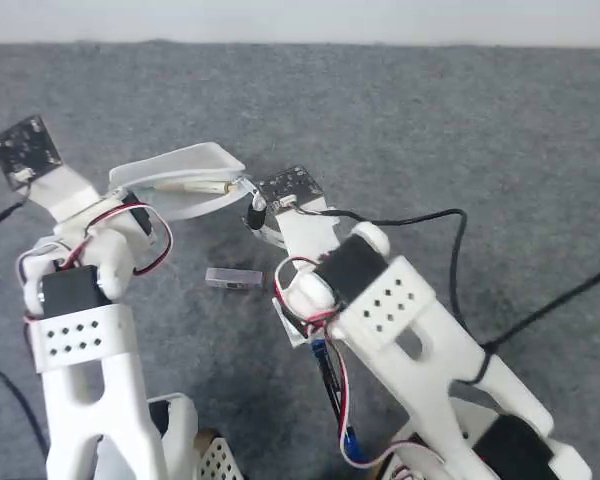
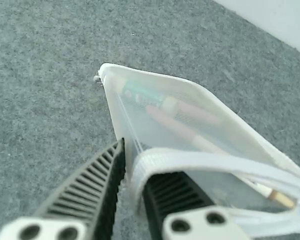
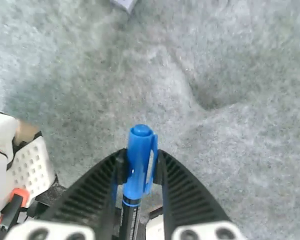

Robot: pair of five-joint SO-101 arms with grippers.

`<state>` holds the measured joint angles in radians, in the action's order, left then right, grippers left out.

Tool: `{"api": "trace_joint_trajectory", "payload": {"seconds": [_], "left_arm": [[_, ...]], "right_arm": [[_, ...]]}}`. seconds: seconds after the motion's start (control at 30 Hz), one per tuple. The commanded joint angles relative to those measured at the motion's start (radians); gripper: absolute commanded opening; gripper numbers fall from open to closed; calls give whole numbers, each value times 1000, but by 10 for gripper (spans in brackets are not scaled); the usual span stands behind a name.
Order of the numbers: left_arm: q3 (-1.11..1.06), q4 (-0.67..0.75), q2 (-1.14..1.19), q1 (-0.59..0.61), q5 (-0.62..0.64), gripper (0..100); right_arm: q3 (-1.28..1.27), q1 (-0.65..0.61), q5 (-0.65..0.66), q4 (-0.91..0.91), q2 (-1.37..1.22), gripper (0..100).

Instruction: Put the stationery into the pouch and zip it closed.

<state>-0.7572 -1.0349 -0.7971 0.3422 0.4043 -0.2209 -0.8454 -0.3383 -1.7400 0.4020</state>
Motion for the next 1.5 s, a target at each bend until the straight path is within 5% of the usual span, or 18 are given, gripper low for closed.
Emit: {"api": "trace_joint_trajectory", "payload": {"seconds": [0.0,0.83,1.47], "left_arm": [[2,34,0,5,-8,9],[-5,35,0,5,-6,9],[-5,35,0,0,-5,9]], "right_arm": [[25,-16,12,-10,97,7],[29,-12,11,613,437,7],[-407,-5,12,1449,455,7]]}}
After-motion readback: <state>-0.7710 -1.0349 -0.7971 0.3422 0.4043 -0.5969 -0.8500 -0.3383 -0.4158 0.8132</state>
